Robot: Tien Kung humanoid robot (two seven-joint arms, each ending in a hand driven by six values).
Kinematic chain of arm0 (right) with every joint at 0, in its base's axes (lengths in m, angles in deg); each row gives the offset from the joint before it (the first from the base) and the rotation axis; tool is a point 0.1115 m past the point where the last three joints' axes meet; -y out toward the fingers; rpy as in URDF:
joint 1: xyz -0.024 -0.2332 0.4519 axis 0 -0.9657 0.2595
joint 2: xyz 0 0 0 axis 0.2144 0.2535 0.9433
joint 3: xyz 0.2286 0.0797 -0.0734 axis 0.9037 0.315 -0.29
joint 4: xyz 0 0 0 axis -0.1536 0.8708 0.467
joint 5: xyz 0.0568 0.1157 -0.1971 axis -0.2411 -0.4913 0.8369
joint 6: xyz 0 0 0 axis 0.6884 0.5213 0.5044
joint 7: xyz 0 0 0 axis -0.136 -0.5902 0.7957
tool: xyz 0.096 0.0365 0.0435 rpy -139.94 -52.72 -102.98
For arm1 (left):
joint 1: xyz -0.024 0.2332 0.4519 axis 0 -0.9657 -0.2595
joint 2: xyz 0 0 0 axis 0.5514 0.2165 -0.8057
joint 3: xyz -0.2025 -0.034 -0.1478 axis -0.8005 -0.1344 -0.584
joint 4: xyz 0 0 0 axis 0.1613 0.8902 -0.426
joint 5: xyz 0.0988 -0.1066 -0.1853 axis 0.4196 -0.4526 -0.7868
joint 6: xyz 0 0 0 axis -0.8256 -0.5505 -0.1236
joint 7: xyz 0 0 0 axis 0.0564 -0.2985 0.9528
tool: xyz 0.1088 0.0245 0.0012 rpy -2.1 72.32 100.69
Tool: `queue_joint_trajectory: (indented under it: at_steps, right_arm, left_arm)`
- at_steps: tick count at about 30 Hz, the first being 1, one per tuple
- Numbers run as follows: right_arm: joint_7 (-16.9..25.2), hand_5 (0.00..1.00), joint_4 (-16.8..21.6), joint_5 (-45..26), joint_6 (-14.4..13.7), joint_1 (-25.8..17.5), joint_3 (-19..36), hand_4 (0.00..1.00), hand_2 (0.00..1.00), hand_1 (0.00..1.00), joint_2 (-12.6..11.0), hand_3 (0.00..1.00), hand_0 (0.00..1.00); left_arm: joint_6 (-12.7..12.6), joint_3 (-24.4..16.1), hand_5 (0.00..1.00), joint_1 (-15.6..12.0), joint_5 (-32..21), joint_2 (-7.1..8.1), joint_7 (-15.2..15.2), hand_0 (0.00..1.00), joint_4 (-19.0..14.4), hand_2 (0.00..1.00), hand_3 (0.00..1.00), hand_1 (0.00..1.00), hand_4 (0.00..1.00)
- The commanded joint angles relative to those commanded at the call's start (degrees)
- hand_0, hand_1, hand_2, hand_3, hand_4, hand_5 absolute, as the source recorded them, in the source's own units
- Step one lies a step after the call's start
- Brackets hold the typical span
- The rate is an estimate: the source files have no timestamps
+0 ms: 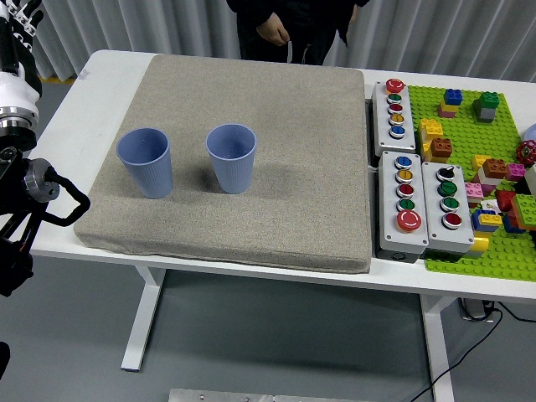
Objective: Pick cup pour cup place
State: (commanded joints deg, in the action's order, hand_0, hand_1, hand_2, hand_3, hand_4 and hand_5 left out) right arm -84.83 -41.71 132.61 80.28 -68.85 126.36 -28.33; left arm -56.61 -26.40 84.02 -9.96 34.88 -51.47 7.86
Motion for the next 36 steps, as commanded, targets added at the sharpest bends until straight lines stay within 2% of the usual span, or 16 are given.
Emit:
queue_joint_trajectory:
  at_steps: [36]
  right_arm:
    - [-0.2, 0.315, 0.0, 0.8, 0.0, -0.4, 0.9, 0.159, 0.628, 0.695, 0.3, 0.615, 0.698]
  left_arm:
    - [-0.1, -1.5, 0.998, -0.9, 0.6, 0.16, 0.0, 0.855, -0.1, 0.867, 0.923, 0.826, 0.819]
